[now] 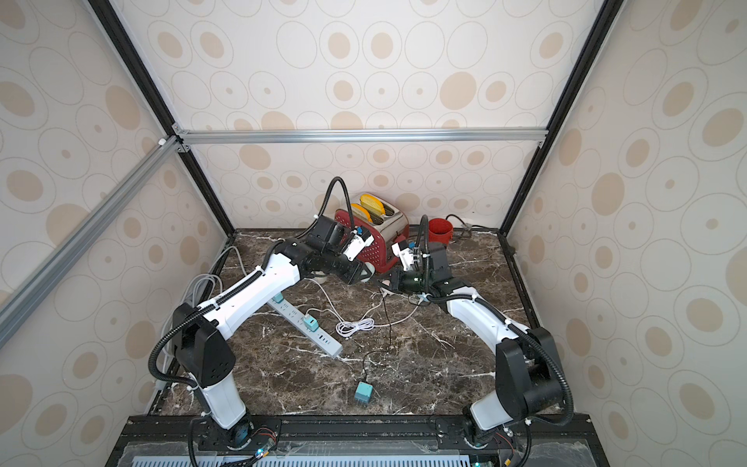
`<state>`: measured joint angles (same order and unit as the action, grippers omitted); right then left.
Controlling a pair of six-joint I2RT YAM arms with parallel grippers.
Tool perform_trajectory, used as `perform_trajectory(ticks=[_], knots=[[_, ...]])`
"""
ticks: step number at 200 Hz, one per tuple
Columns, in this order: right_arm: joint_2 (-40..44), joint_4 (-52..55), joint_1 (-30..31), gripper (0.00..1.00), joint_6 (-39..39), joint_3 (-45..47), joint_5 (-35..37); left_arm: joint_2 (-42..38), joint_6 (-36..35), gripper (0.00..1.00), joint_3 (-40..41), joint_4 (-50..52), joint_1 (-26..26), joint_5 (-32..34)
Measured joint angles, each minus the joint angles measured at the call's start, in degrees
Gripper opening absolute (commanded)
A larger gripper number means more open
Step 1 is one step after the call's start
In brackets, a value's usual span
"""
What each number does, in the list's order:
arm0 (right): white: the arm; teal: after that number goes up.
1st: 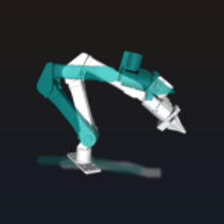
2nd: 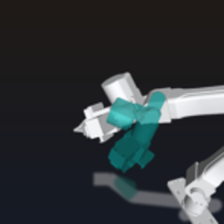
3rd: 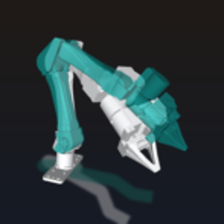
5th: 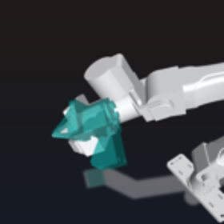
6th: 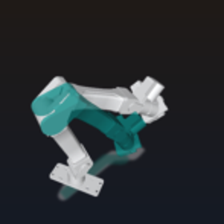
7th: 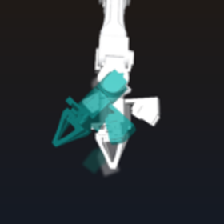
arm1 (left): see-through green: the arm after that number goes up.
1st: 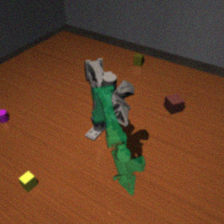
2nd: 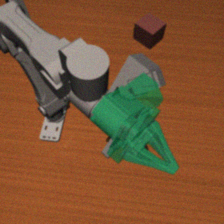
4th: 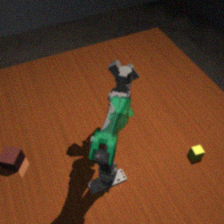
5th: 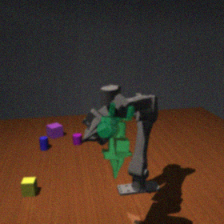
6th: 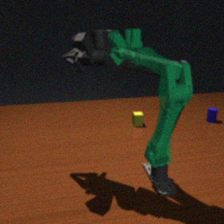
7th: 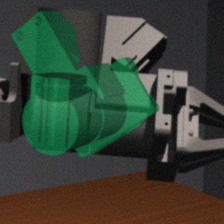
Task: Charge the bluetooth headset
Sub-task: Insert the charging cable into the bluetooth headset.
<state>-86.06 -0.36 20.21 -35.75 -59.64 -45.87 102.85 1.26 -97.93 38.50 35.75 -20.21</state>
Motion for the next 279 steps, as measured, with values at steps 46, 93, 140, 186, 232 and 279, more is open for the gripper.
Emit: perform_trajectory(ticks=[46, 93, 140, 186, 232, 279], knots=[[-1.31, 0.57, 0.09, 0.00, 0.02, -1.42, 0.13, 0.00, 0.00, 0.02, 0.00, -0.39, 0.00, 0.85], [-2.64, 1.70, 0.13, 0.00, 0.76, -3.43, 0.92, -0.02, 0.61, 0.02, 0.81, -2.64, -0.22, 1.46], [-3.15, 2.75, 0.15, 0.10, 2.78, -3.91, 0.96, -0.22, 1.01, 0.01, 1.62, -2.89, -0.26, 2.54], [2.86, 7.23, -0.85, 0.54, 7.67, -0.83, 3.37, -0.04, 0.94, 0.01, -0.92, 3.08, 2.34, 6.27], [15.34, 16.28, -2.78, 0.56, 14.95, 3.74, 6.62, 0.39, 0.92, 0.02, -2.80, 6.49, 2.14, 11.61], [19.39, 28.44, -2.78, 0.56, 19.78, 4.35, 12.85, 1.75, 3.34, 0.03, -2.86, 5.88, 2.01, 14.58]])
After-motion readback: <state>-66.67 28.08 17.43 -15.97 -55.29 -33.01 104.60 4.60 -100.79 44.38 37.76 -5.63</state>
